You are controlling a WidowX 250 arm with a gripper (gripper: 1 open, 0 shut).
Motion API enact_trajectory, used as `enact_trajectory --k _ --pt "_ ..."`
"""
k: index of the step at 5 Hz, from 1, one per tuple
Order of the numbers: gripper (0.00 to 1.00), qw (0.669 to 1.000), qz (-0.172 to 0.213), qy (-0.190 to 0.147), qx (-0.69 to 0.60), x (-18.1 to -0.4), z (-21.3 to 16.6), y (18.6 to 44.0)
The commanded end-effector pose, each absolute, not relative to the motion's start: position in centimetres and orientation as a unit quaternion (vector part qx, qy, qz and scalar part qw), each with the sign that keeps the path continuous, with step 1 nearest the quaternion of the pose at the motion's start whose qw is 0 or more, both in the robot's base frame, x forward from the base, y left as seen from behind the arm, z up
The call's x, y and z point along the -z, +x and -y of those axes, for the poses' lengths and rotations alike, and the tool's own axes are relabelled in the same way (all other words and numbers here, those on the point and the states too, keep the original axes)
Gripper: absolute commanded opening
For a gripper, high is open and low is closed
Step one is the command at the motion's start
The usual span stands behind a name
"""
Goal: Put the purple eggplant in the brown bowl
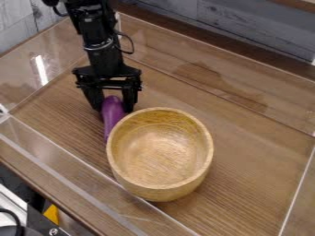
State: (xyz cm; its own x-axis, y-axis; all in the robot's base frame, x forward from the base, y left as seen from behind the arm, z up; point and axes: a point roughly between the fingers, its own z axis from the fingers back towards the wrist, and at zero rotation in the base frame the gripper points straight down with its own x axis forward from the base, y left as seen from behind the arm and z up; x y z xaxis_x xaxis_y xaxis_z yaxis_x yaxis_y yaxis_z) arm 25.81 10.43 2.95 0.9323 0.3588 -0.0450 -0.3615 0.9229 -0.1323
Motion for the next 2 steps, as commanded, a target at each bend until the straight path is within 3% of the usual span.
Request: enact_trajectory --k 1,2 --pt "0.00 0.981 0.007 -0.065 -0.183 -3.74 -10.60 26.12" --pt "1.00 0.982 0.007 -0.064 -0.180 -3.88 -10.41 25.98"
